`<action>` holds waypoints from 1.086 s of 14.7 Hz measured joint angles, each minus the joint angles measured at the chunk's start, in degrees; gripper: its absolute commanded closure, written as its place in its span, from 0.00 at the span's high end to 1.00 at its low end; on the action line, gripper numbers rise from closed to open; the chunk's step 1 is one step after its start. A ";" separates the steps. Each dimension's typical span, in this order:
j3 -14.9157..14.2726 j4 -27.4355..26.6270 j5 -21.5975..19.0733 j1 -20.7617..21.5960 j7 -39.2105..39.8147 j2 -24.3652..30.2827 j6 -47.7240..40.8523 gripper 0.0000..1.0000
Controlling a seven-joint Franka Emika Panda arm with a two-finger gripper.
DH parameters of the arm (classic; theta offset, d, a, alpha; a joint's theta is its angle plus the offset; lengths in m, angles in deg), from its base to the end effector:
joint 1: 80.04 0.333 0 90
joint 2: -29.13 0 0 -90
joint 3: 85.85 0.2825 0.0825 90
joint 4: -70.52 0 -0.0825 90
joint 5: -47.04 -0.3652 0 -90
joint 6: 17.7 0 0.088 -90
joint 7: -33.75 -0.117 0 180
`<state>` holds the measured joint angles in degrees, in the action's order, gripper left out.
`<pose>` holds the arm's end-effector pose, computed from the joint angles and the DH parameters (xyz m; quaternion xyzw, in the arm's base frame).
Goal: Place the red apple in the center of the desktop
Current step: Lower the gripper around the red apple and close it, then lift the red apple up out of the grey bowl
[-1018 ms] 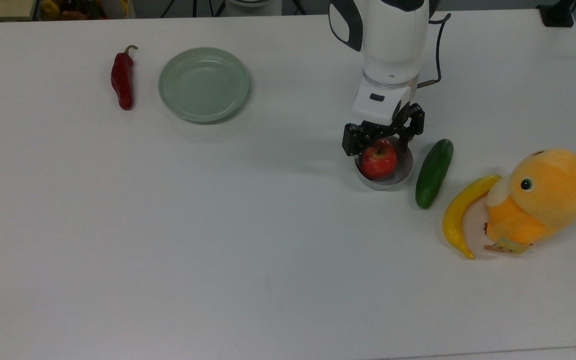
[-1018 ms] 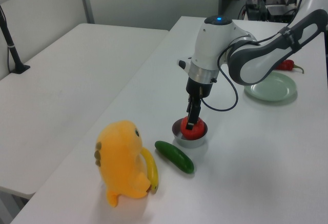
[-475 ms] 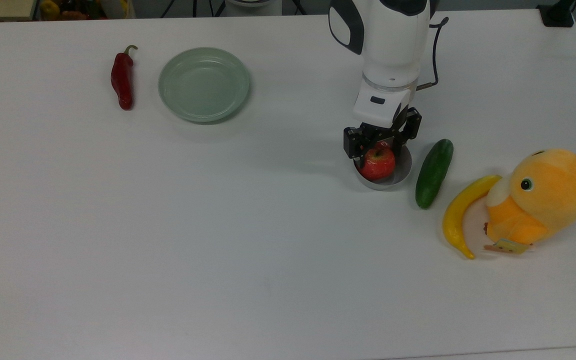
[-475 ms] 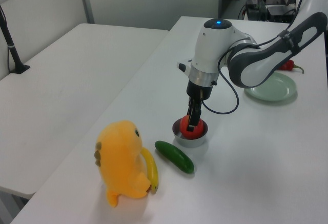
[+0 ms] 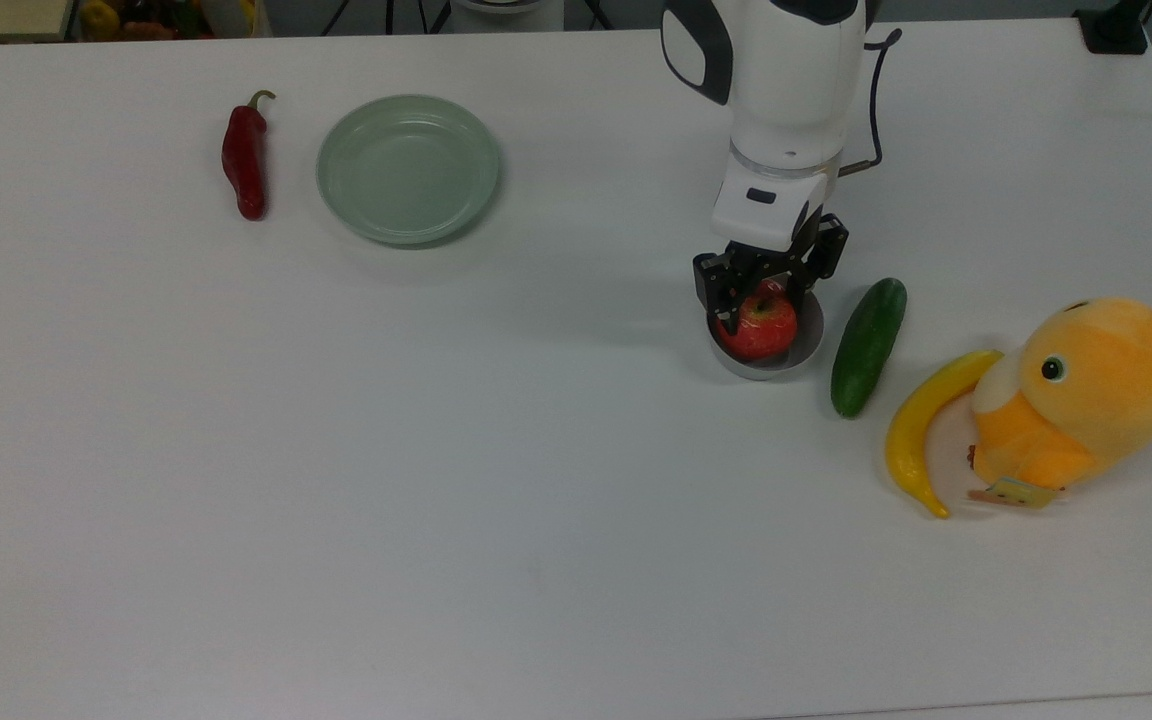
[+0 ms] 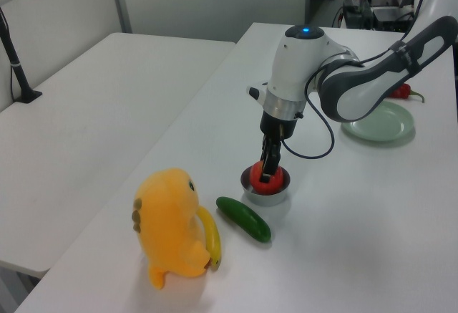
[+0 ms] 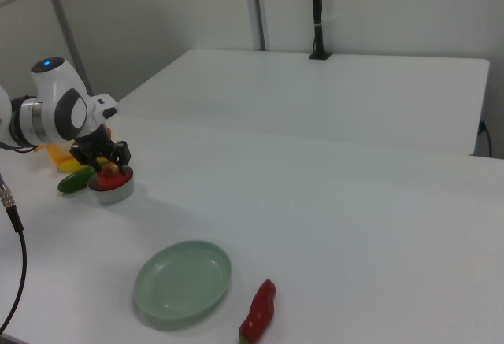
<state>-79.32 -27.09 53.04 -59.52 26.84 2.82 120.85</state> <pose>0.5943 0.2939 0.3251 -0.9715 -0.1983 -0.1280 0.0232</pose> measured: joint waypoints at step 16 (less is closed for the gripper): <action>0.00 1.31 -0.02 -4.96 -0.02 13.78 -16.53 0.27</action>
<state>-79.31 -25.79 53.03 -64.49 26.81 16.60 104.31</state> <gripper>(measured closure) 0.317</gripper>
